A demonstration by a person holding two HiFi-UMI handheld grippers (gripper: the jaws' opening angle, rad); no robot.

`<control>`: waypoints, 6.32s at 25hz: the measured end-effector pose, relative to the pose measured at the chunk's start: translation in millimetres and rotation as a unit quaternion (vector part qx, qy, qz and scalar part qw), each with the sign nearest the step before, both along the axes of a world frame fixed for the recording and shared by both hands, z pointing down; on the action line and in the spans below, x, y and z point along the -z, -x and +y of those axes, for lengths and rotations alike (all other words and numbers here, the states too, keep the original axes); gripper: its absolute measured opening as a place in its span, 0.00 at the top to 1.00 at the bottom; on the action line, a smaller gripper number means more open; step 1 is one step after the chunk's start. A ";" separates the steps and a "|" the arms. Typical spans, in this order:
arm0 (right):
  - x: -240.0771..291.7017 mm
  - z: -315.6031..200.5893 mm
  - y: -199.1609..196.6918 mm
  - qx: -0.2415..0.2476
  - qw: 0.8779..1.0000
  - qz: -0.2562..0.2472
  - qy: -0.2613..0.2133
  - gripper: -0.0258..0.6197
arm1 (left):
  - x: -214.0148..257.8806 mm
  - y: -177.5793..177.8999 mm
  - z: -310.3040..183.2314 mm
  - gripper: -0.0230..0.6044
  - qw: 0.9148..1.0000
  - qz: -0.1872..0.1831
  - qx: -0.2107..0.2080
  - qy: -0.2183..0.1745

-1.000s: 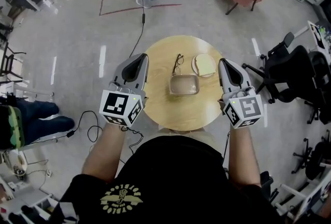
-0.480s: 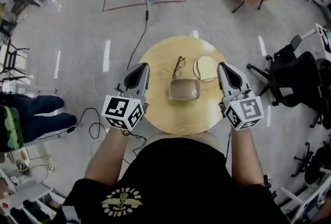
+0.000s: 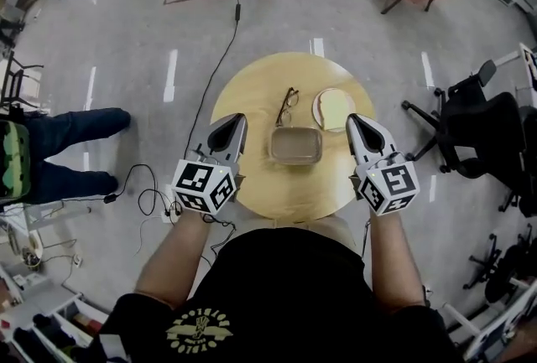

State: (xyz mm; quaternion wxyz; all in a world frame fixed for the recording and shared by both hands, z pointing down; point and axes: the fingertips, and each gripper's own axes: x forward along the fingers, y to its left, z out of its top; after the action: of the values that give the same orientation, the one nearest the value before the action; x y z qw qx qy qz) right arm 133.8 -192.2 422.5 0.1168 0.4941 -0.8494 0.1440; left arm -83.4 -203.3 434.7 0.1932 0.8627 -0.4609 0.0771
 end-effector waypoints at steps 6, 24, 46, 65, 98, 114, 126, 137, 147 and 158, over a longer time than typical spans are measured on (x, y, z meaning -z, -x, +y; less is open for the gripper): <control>-36.9 6.2 0.2 0.017 0.999 -0.011 0.032 0.94 | -27.4 -11.9 0.8 0.94 1.000 0.021 0.000 0.018; -152.0 13.0 12.1 0.059 0.988 -0.006 0.145 0.94 | -148.8 -25.1 20.0 0.93 0.989 -0.004 -0.004 0.151; -232.1 32.0 14.4 0.084 0.964 0.008 0.254 0.71 | -258.7 -44.6 39.9 0.77 0.954 -0.028 -0.001 0.300; -255.6 36.7 14.1 0.060 0.951 -0.037 0.302 0.72 | -272.0 -46.7 40.6 0.86 0.943 0.024 -0.003 0.333; -268.9 40.6 5.2 0.008 0.931 -0.097 0.351 0.83 | -267.9 -51.9 41.6 0.92 0.940 0.049 -0.024 0.336; -239.5 41.1 1.6 0.001 0.942 -0.106 0.317 0.85 | -236.4 -53.5 38.7 0.94 0.954 0.038 -0.030 0.296; -190.2 41.1 -0.4 0.003 0.959 -0.115 0.260 0.85 | -184.7 -55.5 38.5 0.94 0.970 0.029 -0.058 0.235; -112.2 36.7 -0.8 0.007 0.975 -0.134 0.179 0.85 | -105.4 -55.0 26.0 0.94 0.984 0.049 -0.059 0.158; -51.0 35.0 -1.2 0.012 0.988 -0.114 0.104 0.86 | -41.8 -56.9 25.5 0.94 0.995 0.011 -0.080 0.058; 17.5 38.2 7.8 0.030 0.994 -0.095 0.048 0.86 | 20.4 -49.5 22.5 0.94 0.997 0.002 -0.078 -0.002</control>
State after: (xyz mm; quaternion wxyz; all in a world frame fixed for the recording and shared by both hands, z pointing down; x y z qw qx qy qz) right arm 126.0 -154.0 405.0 0.0631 0.4463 -0.8633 0.2272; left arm -33.8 -180.8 414.3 0.1858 0.8966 -0.3921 0.0889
